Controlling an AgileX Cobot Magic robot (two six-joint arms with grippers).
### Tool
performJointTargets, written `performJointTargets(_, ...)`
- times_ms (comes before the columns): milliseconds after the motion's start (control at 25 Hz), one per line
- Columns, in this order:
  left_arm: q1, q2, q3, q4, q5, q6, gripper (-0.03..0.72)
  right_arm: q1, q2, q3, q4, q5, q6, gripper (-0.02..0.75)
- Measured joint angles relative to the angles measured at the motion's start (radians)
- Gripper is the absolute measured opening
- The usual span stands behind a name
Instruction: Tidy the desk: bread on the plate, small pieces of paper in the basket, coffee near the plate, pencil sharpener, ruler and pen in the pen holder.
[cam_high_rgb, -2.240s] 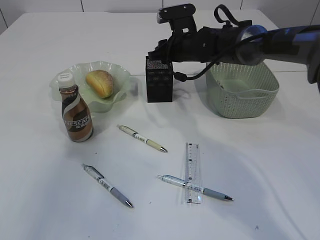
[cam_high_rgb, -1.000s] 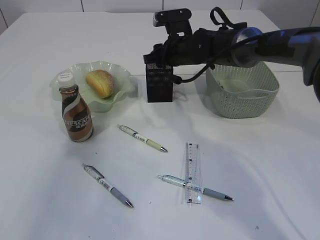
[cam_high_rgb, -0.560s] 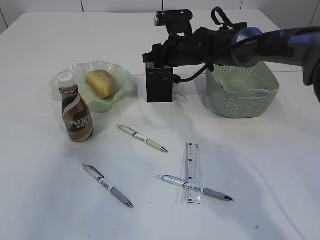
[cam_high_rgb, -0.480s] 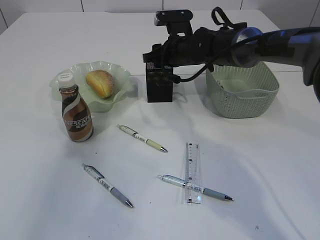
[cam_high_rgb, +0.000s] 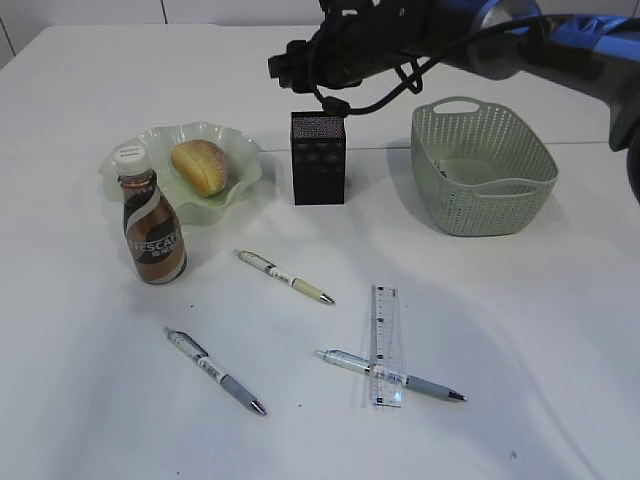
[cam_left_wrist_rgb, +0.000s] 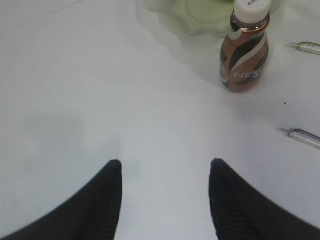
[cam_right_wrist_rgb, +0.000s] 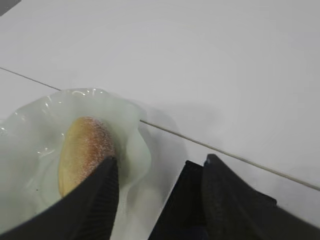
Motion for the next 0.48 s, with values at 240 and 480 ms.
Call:
performJointTargets(240, 0.000, 0.000, 0.000, -0.012, 0.010, 0.000, 0.393, 0.000, -0.048, -0.178, -0.047, 0.226, 0.000, 0.424)
performJointTargets(480, 0.000, 0.000, 0.000, -0.038, 0.022, 0.000, 0.393, 0.000, -0.112, -0.258, -0.092, 0.484, 0.000, 0.424)
